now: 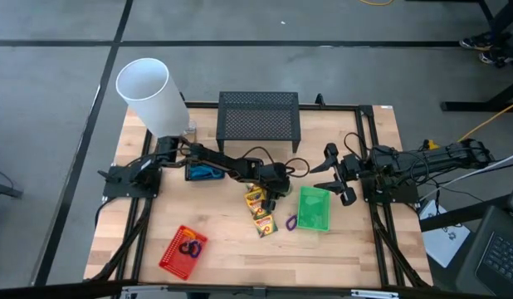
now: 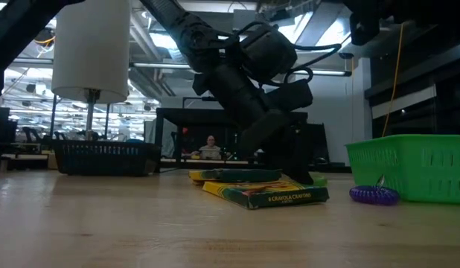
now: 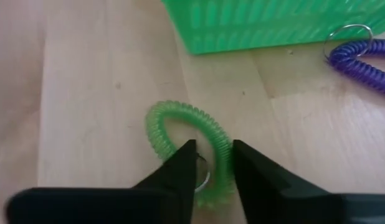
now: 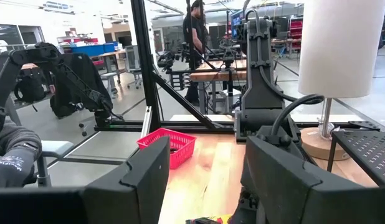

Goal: Pick & Place Office Desk Supplies
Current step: Put the green spring keychain into the red bin

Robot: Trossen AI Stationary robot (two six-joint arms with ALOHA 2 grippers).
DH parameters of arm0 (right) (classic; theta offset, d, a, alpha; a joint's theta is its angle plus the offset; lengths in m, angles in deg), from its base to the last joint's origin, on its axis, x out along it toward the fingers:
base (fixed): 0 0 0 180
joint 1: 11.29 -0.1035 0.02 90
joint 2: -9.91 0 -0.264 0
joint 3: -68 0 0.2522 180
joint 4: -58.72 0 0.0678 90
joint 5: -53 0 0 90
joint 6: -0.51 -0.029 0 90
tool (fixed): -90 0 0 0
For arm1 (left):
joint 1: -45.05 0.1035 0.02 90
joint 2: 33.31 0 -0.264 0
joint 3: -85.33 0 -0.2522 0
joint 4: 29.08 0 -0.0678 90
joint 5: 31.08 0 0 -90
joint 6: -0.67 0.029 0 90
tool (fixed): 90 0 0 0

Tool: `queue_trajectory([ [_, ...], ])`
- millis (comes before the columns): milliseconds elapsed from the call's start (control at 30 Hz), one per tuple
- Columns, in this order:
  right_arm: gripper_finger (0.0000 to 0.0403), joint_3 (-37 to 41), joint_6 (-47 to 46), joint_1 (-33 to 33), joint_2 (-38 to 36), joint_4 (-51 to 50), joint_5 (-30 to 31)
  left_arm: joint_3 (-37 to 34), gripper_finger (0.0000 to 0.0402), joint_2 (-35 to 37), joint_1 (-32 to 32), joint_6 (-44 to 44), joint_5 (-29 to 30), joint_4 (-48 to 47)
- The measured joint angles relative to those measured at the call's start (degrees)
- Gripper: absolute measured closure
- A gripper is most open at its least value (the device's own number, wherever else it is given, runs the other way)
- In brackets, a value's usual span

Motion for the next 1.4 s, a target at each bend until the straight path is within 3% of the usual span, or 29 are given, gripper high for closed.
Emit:
queue_trajectory([
  [200, 0.0190, 0.0, 0.0, 0.0, 0.0, -0.2, 0.0, 0.0, 0.0390, -0.1, -0.9, -1.3, -0.8, -1.7],
  [600, 0.0190, 0.0, 0.0, 0.0, 0.0, -0.7, -0.2, -0.4, 0.0395, 4.7, -2.2, -3.5, -2.8, -5.1],
  [1000, 0.0190, 0.0, 0.0, 0.0, 0.0, -0.8, -0.2, -0.5, 0.0398, 19.1, -6.1, -1.5, -2.3, -19.1],
  [1200, 0.0190, 0.0, 0.0, 0.0, 0.0, -0.9, -0.2, -0.3, 0.0398, 25.7, -9.3, 0.2, -8.6, -30.6],
  [1400, 0.0190, 0.0, 0.0, 0.0, 0.0, -1.1, -0.2, -0.3, 0.0398, 30.3, -15.3, -3.6, -10.0, -39.3],
])
